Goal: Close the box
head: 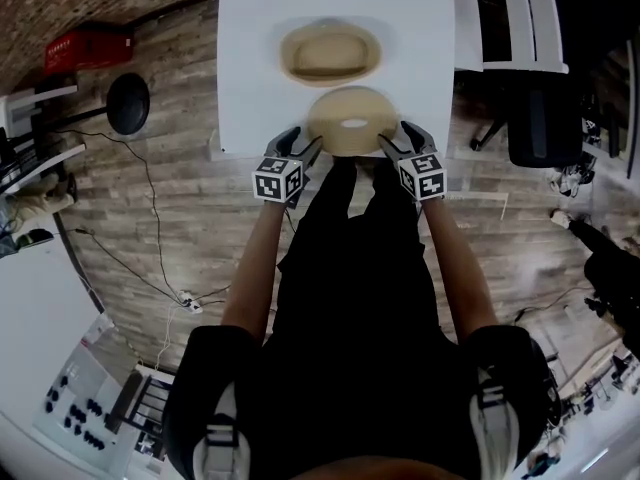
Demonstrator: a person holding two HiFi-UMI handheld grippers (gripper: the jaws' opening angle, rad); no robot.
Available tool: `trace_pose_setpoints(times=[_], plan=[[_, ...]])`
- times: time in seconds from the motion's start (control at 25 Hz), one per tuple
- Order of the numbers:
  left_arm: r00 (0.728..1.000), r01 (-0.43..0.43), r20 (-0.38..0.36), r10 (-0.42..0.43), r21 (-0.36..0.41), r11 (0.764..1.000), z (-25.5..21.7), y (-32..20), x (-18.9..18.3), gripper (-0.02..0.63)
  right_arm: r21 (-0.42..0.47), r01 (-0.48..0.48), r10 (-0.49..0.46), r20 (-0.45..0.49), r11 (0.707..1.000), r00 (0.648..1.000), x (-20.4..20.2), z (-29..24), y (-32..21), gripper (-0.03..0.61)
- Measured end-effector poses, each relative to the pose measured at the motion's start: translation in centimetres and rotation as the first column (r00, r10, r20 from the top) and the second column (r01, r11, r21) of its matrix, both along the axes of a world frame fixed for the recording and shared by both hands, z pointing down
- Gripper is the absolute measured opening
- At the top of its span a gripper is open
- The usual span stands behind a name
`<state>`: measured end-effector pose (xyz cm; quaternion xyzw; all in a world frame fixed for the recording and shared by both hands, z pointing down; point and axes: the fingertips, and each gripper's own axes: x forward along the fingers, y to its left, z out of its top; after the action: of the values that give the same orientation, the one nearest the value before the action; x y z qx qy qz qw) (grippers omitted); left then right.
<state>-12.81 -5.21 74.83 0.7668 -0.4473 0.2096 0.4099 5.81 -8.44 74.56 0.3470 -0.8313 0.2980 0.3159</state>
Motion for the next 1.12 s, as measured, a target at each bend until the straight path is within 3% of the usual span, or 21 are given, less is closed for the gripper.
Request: trace_pose_setpoints(times=[0.4, 0.68, 1.12], plan=[[1.000, -0.008, 0.020, 0.008, -0.012, 1.000, 1.2, -0.4, 0.4, 0.252, -0.003, 0.011, -0.011, -0.033, 1.000, 0.999, -0.8, 0.9, -0.9, 0.259], [0.999, -0.022, 0.029, 0.022, -0.003, 1.000, 1.2, -0.2, 0.6, 0.242, -0.029, -0.071, 0.070, -0.024, 0.997, 0.997, -0.9, 1.2, -0.9, 0.258], [1.000, -0.003, 0.022, 0.004, -0.008, 1.000, 1.2, -0.3, 0.3, 0.213, -0.067, -0.126, 0.125, -0.016, 0.990, 0.992, -1.8, 1.3, -0.8, 0.232]])
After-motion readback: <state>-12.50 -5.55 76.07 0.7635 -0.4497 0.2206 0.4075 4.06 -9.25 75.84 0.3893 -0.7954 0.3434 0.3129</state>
